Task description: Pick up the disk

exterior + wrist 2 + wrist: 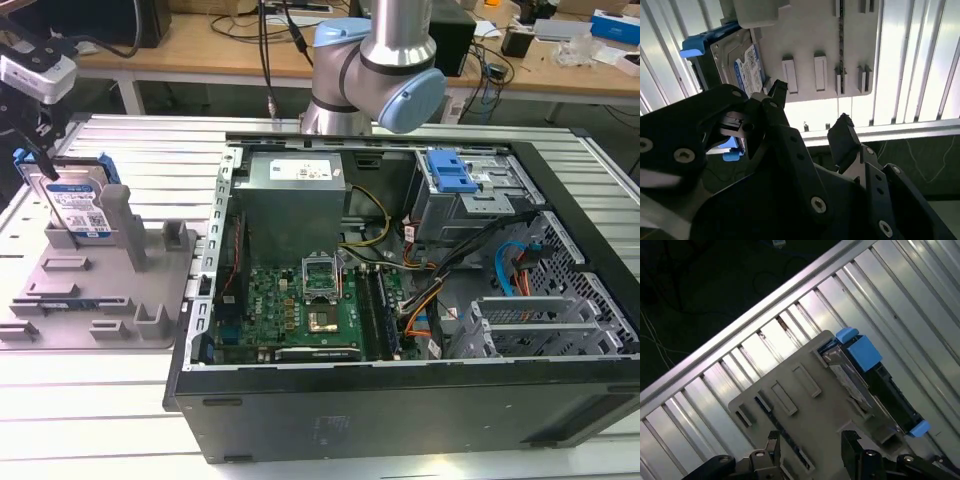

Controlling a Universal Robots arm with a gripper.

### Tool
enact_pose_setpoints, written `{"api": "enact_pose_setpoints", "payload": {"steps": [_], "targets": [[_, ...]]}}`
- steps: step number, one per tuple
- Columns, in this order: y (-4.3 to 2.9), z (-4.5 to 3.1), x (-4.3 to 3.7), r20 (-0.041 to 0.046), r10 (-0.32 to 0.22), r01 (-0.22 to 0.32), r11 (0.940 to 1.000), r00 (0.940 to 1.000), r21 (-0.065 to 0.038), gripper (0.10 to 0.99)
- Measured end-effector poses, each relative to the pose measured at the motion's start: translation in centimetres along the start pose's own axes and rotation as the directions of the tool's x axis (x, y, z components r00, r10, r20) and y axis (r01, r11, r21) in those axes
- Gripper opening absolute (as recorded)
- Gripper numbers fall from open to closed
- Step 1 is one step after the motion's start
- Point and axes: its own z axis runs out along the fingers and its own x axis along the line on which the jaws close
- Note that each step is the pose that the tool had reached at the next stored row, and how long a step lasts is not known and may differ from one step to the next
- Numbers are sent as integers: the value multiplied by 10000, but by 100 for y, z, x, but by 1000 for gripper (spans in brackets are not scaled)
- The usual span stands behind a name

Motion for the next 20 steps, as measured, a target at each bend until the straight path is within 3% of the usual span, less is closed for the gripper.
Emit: {"api": "enact_pose_setpoints", "payload": {"steps": [4,10,12,18,19,20], "targets": [[0,6,0,-49,-750,750,9972,9972,20,604],[0,14,0,-132,-2141,2142,9768,9767,39,604],[0,18,0,-171,-2948,2949,9555,9554,40,604],[-5,27,-3,-214,-3864,3866,9223,9221,38,604],[-6,29,-3,-224,-4110,4112,9115,9113,38,604],[-5,29,-4,-227,-4229,4231,9061,9059,52,604]]}}
